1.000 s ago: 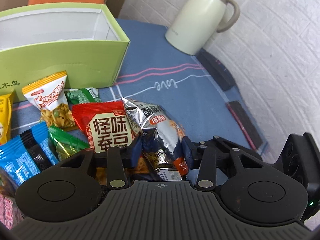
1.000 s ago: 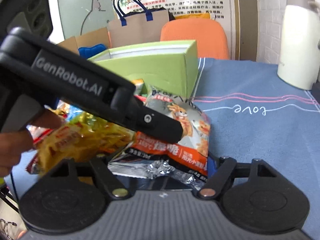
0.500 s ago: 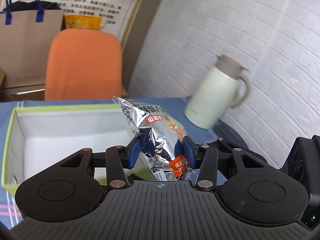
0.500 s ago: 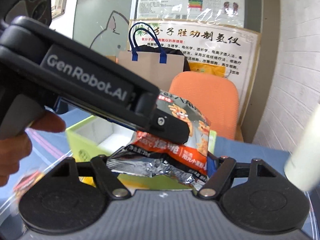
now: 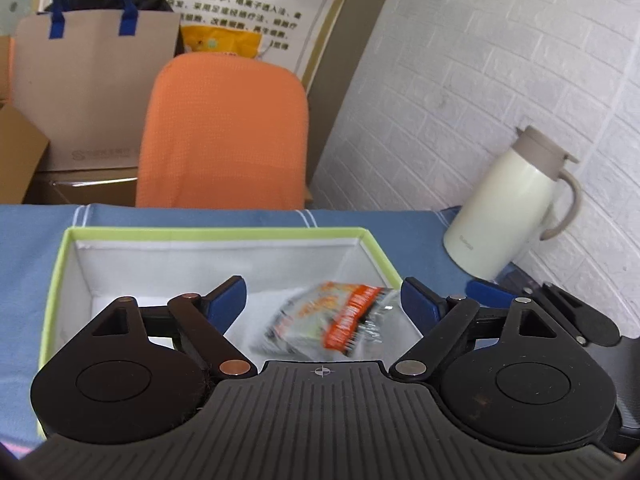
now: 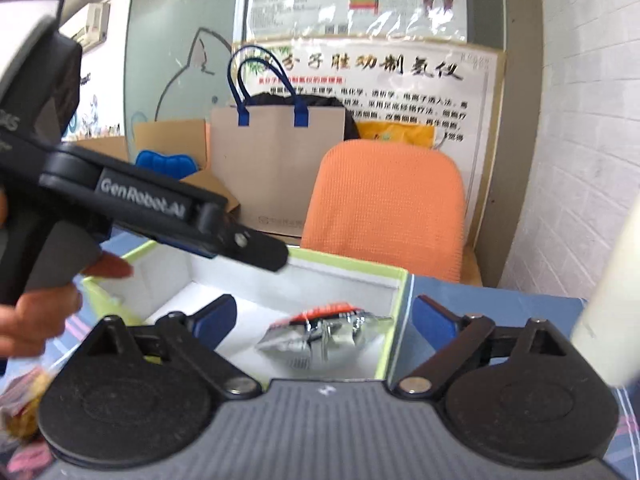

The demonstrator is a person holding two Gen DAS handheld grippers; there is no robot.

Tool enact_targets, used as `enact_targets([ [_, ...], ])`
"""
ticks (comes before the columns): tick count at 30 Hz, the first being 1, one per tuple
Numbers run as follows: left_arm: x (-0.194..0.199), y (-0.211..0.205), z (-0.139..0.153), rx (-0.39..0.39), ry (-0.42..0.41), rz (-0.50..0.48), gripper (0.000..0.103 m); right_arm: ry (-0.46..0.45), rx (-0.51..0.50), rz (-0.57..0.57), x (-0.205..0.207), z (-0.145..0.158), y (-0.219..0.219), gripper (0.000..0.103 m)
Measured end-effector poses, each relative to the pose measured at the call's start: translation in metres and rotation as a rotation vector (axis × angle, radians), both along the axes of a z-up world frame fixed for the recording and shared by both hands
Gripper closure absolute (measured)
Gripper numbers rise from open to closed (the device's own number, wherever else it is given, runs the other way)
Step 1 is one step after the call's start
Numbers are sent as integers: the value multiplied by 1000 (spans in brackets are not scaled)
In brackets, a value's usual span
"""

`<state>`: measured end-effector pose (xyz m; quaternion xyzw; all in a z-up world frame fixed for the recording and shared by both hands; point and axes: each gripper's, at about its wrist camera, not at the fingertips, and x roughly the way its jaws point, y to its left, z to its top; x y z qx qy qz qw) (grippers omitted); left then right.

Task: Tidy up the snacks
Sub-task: 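Return the left gripper to the pile and grasp the yellow cake packet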

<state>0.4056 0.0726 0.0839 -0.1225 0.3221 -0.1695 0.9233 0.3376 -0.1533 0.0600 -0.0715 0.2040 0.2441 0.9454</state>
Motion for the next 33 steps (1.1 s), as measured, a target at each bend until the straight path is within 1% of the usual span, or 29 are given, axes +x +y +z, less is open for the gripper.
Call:
enact_targets([
  [3, -39, 6, 4, -11, -16, -23, 28, 25, 17, 11, -44, -3, -8, 9],
  [5, -69, 7, 4, -16, -24, -27, 25, 49, 23, 5, -77, -10, -11, 9],
  [8, -111, 3, -1, -21, -35, -43, 23, 94, 38, -12, -122, -23, -13, 9],
  [12, -157, -12, -21, -13, 19, -91, 23, 173, 87, -21, -163, -44, -8, 9],
  [14, -171, -22, -32, -18, 56, -134, 23, 203, 120, 8, -178, -52, -2, 9],
  [16, -177, -30, -42, -3, 94, -151, 27, 210, 122, 27, -186, -58, 7, 9],
  [17, -177, -34, -47, 14, 117, -156, 33, 205, 114, 27, -188, -61, 10, 9],
  [18, -177, -38, -50, 31, 130, -164, 35, 201, 107, 28, -187, -64, 14, 9],
  [19, -177, -40, -54, 51, 142, -174, 41, 209, 109, 32, -185, -68, 15, 9],
  [20, -176, -43, -57, 77, 153, -172, 49, 227, 115, 36, -182, -72, 16, 9],
  [21, -177, -43, -60, 96, 168, -160, 53, 236, 116, 39, -177, -73, 16, 9],
  [22, -176, -42, -63, 83, 184, -157, 58, 233, 116, 49, -176, -74, 17, 9],
  [24, -177, -43, -66, 48, 208, -195, 68, 222, 122, 73, -177, -75, 16, 9],
  [25, -179, -44, -66, 53, 209, -206, 70, 210, 116, 72, -180, -74, 14, 9],
  [29, -178, -62, -61, 46, 196, -243, 73, 164, 108, 44, -186, -68, -7, 9],
  [31, -171, -80, -59, 31, 194, -275, 73, 152, 98, 4, -184, -65, -24, 9],
  [33, -163, -102, -61, 14, 198, -316, 73, 158, 77, -55, -178, -67, -43, 9],
])
